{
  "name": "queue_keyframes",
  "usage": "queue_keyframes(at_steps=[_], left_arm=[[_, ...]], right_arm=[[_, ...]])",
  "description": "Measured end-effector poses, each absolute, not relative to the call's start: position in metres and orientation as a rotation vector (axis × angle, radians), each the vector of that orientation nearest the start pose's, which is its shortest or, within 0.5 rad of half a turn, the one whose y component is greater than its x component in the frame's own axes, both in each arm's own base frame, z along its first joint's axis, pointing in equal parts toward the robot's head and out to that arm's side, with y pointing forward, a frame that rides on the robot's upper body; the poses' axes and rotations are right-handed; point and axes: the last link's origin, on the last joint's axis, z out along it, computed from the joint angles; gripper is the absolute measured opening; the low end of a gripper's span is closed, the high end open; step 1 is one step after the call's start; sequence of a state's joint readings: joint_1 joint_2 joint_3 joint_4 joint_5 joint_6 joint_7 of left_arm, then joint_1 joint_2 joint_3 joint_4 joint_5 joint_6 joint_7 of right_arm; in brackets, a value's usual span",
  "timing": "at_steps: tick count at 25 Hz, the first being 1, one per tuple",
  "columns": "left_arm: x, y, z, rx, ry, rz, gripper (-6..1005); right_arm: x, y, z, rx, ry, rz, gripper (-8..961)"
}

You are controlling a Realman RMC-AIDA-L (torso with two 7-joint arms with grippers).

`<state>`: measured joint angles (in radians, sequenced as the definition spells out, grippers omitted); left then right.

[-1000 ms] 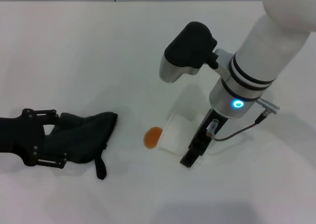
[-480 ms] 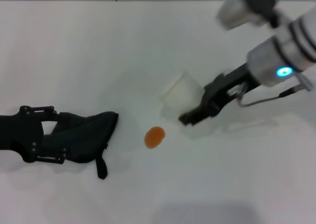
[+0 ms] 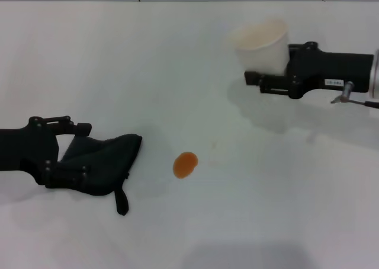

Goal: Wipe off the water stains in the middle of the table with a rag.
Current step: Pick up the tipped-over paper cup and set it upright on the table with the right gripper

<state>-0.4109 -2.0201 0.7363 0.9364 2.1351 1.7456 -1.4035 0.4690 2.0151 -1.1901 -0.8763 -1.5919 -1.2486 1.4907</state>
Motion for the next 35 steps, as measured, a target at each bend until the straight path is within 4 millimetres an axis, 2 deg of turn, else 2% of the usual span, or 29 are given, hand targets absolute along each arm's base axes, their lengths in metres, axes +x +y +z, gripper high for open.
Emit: queue_keyframes(at_steps=[5,13,20,25,35], left_arm=[[-0.288,0.298,0.051,-2.866,-0.466,-0.381,874],[-0.288,0.297,0.052,-2.865,-0.468,-0.380,875],[-0.288,0.297,0.052,-2.864,-0.466,-0.383,875],[-0.288,0.297,0.052,-2.863,-0.465,-0.388,875],[-0.287,0.297,0.050,-2.864,-0.466,-0.393,875]], right_arm=[[0.255,0.364,0.003,-2.415,0.370,0.763,598],[0.306,0.347,-0.010,-2.142,0.365,0.700,592],[0.323,0.336,-0.020,-2.124,0.432,0.632,589],[0.326,0.330,-0.028,-2.141,0.459,0.618,588],[0.324,0.332,-0.035,-2.171,0.465,0.596,584]])
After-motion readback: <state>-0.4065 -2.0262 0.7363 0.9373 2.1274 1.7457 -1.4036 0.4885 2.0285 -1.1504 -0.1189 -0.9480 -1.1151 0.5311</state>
